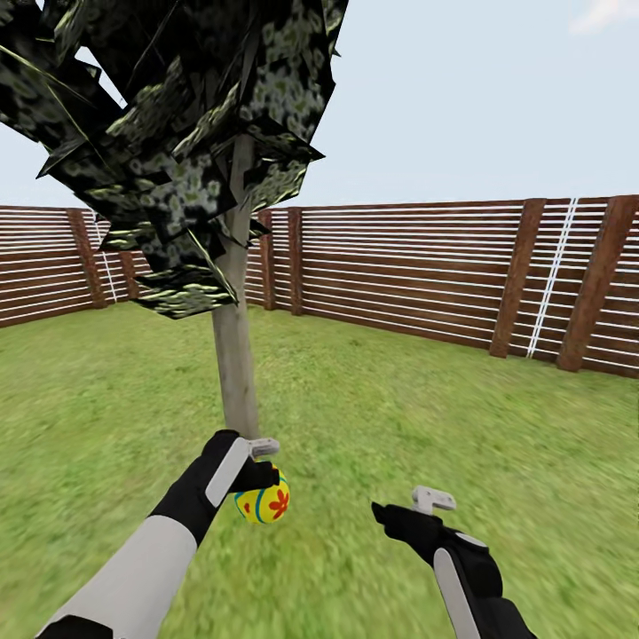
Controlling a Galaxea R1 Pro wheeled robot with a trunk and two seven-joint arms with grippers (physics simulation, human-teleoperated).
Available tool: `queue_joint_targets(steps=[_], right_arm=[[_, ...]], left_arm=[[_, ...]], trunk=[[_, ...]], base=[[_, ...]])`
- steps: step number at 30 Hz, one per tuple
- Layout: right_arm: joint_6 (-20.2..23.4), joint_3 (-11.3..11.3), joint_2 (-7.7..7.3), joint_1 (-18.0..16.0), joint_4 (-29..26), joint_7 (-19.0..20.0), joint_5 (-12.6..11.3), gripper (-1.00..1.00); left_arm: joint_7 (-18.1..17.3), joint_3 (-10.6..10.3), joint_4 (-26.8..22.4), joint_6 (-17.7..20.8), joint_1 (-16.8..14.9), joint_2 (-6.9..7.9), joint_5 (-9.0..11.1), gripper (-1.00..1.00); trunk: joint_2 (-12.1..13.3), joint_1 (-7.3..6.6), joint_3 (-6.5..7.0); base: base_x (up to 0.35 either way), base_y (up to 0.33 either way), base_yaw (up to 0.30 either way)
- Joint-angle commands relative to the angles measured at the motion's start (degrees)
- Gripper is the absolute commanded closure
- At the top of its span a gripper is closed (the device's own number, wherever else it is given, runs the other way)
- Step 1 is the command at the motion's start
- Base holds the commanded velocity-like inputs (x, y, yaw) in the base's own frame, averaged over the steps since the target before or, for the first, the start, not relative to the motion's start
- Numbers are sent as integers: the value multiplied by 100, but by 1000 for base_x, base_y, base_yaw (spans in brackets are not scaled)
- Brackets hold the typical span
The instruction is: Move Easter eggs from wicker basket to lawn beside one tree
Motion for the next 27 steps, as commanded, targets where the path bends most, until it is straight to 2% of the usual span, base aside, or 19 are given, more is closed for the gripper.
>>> queue_joint_targets(steps=[1, 5, 14, 19, 27], right_arm=[[19, -4, -2, -4, -9, -49, -59, -100], [17, -32, -4, -4, -10, -47, -59, -100], [17, -31, -5, -4, -2, -56, -54, -100], [17, -37, -5, -4, -16, -55, -59, -100], [17, -39, -5, -4, -20, -54, -59, -100]], left_arm=[[55, -12, -1, 13, -2, 0, 60, 100], [55, -12, 3, 11, 0, -3, 62, 100], [60, -12, 46, 7, -15, -15, 45, 100], [60, -12, 972, -99, -361, -100, 59, 100], [60, -12, 1134, -224, -437, -134, 53, 100]], trunk=[[-3, -1, -6], [-3, -1, -6], [-3, -1, -6], [-3, -1, -6], [-3, -1, -8]], base=[[0, 0, -4], [69, -15, -2], [255, -182, 0], [263, -216, 0], [245, -238, 100]])
